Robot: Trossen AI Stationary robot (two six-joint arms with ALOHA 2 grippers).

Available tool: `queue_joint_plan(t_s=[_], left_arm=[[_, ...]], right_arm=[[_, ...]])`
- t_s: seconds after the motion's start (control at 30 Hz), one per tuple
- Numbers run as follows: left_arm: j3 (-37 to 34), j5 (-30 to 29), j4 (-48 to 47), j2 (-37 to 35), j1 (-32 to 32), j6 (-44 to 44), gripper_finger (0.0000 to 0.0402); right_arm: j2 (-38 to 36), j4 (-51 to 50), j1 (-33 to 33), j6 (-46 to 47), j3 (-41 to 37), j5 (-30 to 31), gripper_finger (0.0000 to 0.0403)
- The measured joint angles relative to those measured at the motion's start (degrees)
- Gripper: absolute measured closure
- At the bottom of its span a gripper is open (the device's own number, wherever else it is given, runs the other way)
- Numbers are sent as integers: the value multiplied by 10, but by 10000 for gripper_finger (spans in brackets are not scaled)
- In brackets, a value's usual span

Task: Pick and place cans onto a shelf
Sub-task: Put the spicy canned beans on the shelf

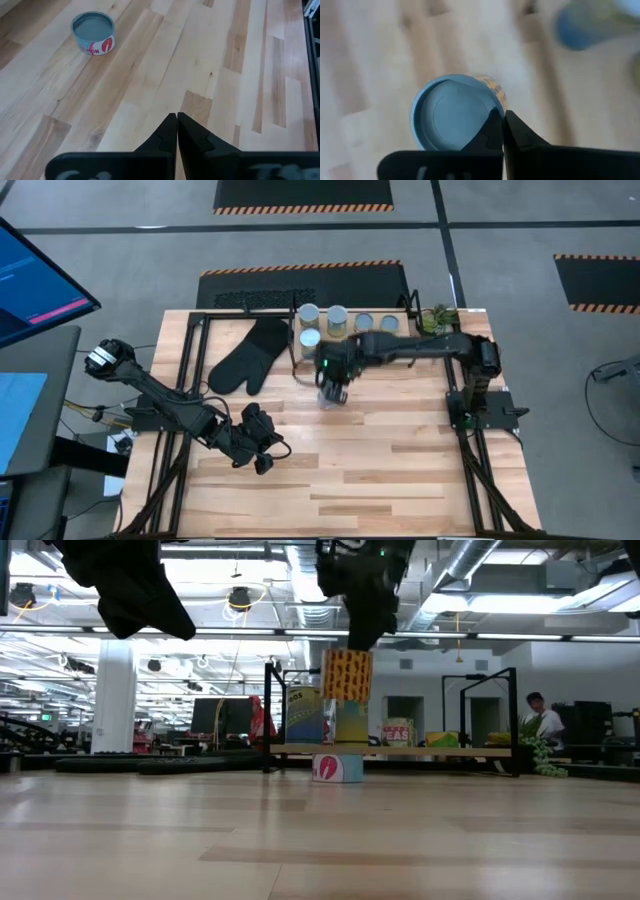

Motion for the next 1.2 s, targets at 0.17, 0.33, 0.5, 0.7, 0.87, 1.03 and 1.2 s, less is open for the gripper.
queue_joint_plan(t_s=[0.17, 0.33, 0.5, 0.7, 0.87, 1.03, 1.2], left_arm=[[0, 0, 0, 0, 0, 0, 401], [0, -2, 0, 0, 0, 0, 401], [0, -5, 0, 0, 0, -1, 401], [0, -10, 0, 0, 0, -1, 401], [0, -10, 0, 0, 0, -2, 401], [0, -10, 0, 0, 0, -2, 402], [0, -10, 0, 0, 0, -9, 401]], right_arm=[[2, 4, -71, -19, 4, 5, 399], [2, -2, -135, -51, 2, 5, 399], [2, -17, -185, -63, -42, 4, 399], [0, -20, -217, -82, -90, 1, 398], [0, -20, -232, -91, -109, 1, 399], [0, -14, -246, -97, -109, 2, 390], [0, -13, -258, -109, -110, 3, 391]])
